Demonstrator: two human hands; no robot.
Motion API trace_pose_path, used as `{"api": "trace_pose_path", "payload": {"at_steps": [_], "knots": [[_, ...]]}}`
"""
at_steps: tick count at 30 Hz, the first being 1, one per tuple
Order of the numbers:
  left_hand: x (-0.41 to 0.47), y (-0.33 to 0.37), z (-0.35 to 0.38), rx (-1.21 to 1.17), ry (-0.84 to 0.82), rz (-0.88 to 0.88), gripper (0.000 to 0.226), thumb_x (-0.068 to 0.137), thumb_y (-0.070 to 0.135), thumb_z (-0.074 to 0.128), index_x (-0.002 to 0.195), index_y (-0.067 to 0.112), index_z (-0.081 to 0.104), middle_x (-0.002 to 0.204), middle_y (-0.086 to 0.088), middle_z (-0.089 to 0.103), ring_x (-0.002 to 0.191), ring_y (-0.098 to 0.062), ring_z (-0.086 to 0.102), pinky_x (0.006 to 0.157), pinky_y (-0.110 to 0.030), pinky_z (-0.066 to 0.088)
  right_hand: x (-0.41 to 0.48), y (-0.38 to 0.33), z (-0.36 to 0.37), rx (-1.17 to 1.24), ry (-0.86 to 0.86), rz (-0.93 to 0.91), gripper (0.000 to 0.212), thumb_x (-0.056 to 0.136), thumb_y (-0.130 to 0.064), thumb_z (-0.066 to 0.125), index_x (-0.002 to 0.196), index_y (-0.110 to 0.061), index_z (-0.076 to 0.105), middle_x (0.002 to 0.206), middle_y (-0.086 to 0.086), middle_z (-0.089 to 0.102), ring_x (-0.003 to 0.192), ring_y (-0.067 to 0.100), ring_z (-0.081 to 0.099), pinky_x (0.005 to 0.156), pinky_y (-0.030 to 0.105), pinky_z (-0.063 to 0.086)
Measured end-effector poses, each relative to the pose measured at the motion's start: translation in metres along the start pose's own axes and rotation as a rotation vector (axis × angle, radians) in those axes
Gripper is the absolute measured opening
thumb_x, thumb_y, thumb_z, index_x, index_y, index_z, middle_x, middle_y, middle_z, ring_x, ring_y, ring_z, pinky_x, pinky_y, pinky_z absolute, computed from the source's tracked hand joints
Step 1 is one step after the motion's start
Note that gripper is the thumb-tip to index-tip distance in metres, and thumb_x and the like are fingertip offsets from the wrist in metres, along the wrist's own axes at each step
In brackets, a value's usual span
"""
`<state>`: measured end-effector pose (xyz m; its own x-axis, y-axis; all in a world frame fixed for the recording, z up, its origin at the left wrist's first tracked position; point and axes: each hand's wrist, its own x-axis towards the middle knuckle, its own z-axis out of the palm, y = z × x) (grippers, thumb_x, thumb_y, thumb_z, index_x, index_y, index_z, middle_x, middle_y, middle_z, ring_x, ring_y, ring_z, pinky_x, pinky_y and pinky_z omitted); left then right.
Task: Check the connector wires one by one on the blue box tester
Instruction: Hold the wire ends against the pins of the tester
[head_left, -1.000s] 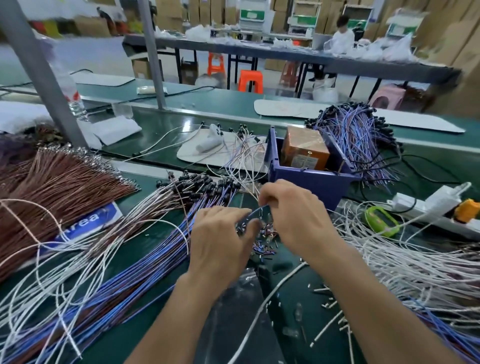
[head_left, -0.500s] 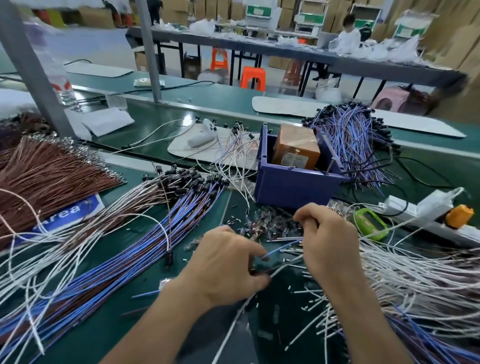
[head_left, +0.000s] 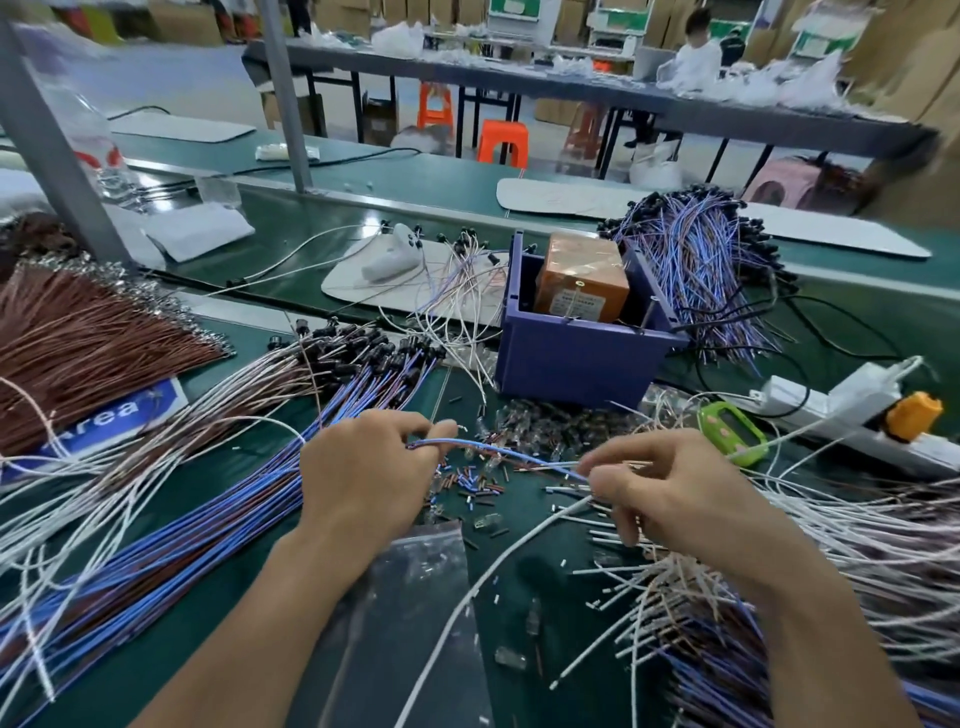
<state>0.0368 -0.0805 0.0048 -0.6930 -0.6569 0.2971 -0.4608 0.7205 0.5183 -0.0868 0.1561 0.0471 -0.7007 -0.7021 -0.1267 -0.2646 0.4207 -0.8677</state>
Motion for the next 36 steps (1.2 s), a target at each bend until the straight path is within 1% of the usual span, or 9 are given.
{"api": "trace_pose_path", "payload": {"at_steps": [6,8,12,15,18,21,26,32,36], "knots": [[-0.001,-0.002,0.003,0.039,0.139,0.04,0.052,0.093,0.055,0.065,0.055,0.021,0.056,0.042,0.005,0.037,0.051,-0.031,0.04,0.052,-0.028,0.025,-0.004,0.004,-0.004,1.345,-0.551,-0.271,0.038,0.1,-0.008,0.048,0.132,0.011,0.058,0.112,0.033,0.069,0.076,0.028,0.075,0.068,0.034,0.059],[-0.002,-0.001,0.006,0.079,0.131,0.093,0.044,0.09,0.056,0.069,0.064,0.021,0.069,0.045,0.002,0.048,0.053,-0.032,0.047,0.054,-0.029,0.029,0.004,0.006,0.002,1.594,-0.494,-0.218,0.036,0.094,0.001,0.051,0.126,0.01,0.063,0.117,0.03,0.07,0.086,0.027,0.075,0.071,0.033,0.061],[-0.003,-0.003,0.005,0.025,0.078,0.126,0.032,0.078,0.069,0.073,0.074,0.037,0.076,0.052,0.004,0.061,0.057,-0.022,0.059,0.054,-0.028,0.031,0.016,0.005,0.011,1.402,0.106,-0.028,0.021,0.085,-0.005,0.06,0.092,-0.005,0.081,0.089,0.011,0.073,0.066,0.011,0.067,0.059,0.018,0.055],[0.003,-0.007,0.0,-0.436,-0.051,0.038,0.03,0.061,0.073,0.076,0.078,0.048,0.077,0.049,0.008,0.054,0.044,-0.004,0.042,0.046,-0.021,0.032,0.023,0.008,0.012,1.333,0.34,0.072,0.03,0.1,-0.012,0.052,0.085,-0.004,0.077,0.07,0.006,0.063,0.05,0.01,0.052,0.047,0.02,0.043],[0.007,-0.008,-0.007,-0.723,-0.212,0.012,0.017,0.069,0.049,0.091,0.081,0.042,0.081,0.056,0.002,0.065,0.05,-0.008,0.048,0.053,-0.024,0.039,0.021,0.013,0.009,1.204,0.535,0.113,0.023,0.102,-0.021,0.055,0.092,-0.007,0.07,0.064,0.001,0.056,0.047,0.009,0.042,0.049,0.022,0.03],[0.01,-0.014,-0.014,-0.695,-0.188,-0.032,0.018,0.075,0.027,0.091,0.078,0.042,0.082,0.067,0.003,0.076,0.056,-0.007,0.062,0.059,-0.027,0.05,0.016,0.01,0.006,1.225,0.718,0.126,0.027,0.1,-0.024,0.062,0.079,-0.009,0.069,0.071,0.003,0.066,0.057,0.011,0.058,0.055,0.022,0.046],[0.013,-0.022,-0.017,-0.55,0.076,-0.151,0.014,0.075,0.036,0.09,0.074,0.045,0.08,0.066,0.021,0.073,0.063,0.003,0.069,0.054,-0.008,0.048,0.01,0.001,-0.001,1.403,0.44,-0.011,0.039,0.104,-0.023,0.049,0.066,-0.013,0.051,0.07,0.007,0.062,0.052,0.013,0.052,0.048,0.02,0.045],[-0.003,0.005,-0.01,-0.562,-0.267,0.11,0.024,0.077,0.017,0.089,0.07,0.039,0.081,0.066,0.017,0.075,0.059,0.005,0.066,0.058,-0.01,0.048,0.002,-0.01,0.023,0.556,-0.057,-0.088,0.024,0.096,-0.016,0.055,0.087,-0.014,0.077,0.089,0.016,0.076,0.036,0.01,0.031,0.035,0.018,0.025],[-0.012,0.018,-0.004,-0.646,-0.383,0.17,0.014,0.073,0.026,0.083,0.081,0.038,0.083,0.07,0.004,0.077,0.062,-0.004,0.063,0.06,-0.029,0.055,0.008,-0.018,0.052,0.26,0.107,-0.153,0.028,0.103,-0.015,0.053,0.097,-0.021,0.079,0.055,-0.016,0.062,0.041,0.002,0.048,0.043,0.011,0.034]]}}
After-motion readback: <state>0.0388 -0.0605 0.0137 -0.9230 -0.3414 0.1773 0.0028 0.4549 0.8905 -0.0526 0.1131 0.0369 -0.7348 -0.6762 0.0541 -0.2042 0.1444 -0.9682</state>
